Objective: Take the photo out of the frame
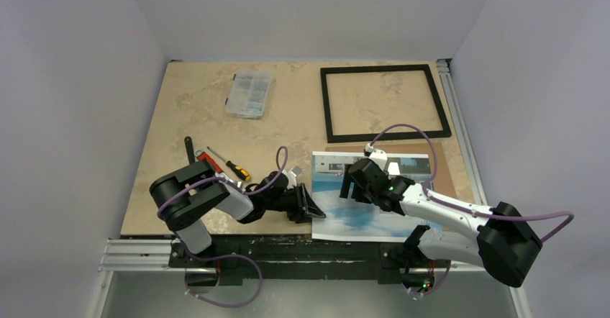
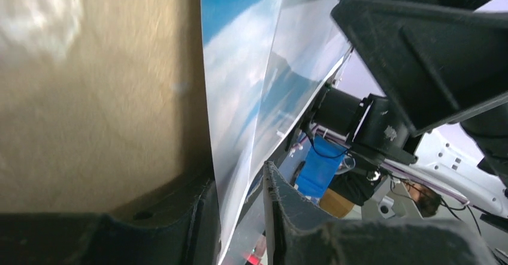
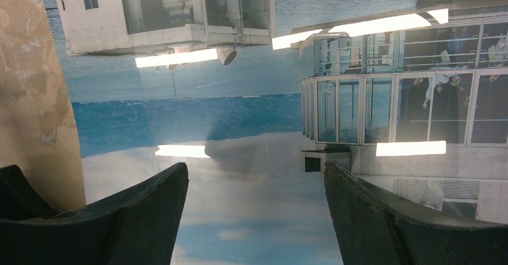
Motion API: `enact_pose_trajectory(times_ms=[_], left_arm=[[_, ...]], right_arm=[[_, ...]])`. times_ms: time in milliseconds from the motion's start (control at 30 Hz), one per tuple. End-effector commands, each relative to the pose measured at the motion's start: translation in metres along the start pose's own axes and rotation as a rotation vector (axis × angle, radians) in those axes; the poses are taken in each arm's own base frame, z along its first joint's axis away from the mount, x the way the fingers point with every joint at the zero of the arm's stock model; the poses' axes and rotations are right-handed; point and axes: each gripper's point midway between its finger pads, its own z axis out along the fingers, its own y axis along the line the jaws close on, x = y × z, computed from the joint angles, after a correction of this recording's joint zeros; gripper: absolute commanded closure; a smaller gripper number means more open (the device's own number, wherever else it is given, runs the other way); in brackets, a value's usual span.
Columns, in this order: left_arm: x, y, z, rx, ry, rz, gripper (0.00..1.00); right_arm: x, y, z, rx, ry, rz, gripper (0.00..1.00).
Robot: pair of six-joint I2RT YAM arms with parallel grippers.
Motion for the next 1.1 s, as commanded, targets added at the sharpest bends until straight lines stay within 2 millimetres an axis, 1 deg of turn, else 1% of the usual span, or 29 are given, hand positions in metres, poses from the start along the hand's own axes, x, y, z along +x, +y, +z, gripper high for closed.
enact_pose_trajectory(times_ms=[0,167,333,367,400,533,667,833,867,1067], left_arm=[[-0.023,-0.017,0.006,0.037,-0.068,0.098,0.74],[-0.028,-0.030,0.008,0.067,-0.068,0.132,0.81],[-0.032,-0.034,0.007,0.067,-0.073,0.152,0.92],[-0.032,-0.033,0.006,0.055,-0.072,0.156,0.98],[-0.032,-0.033,0.005,0.043,-0.073,0.161,1.00],[-0.033,-0.032,-0.004,-0.015,-0.082,0.203,1.00],[-0.035,-0.034,-0.020,-0.118,-0.098,0.265,1.00],[-0.044,-0.053,-0.045,-0.166,-0.165,0.361,1.00],[-0.044,-0.054,-0.049,-0.186,-0.166,0.374,1.00],[-0.046,-0.071,-0.070,-0.213,-0.197,0.442,1.00]], right_arm=[[0.019,-0.011,0.002,0.025,0.062,-0.010,0.19],[0.019,-0.012,0.002,0.027,0.063,-0.011,0.19],[0.018,-0.010,0.003,0.024,0.059,-0.012,0.19],[0.017,-0.009,0.002,0.022,0.057,-0.011,0.19],[0.017,-0.009,0.003,0.022,0.057,-0.011,0.18],[0.016,-0.011,0.001,0.031,0.047,0.006,0.18],[0.015,-0.011,0.000,0.017,0.034,0.019,0.18],[0.014,-0.014,0.001,0.021,0.021,0.028,0.18],[0.015,-0.014,0.001,0.023,0.022,0.028,0.18],[0.013,-0.014,-0.001,0.023,0.018,0.033,0.17]])
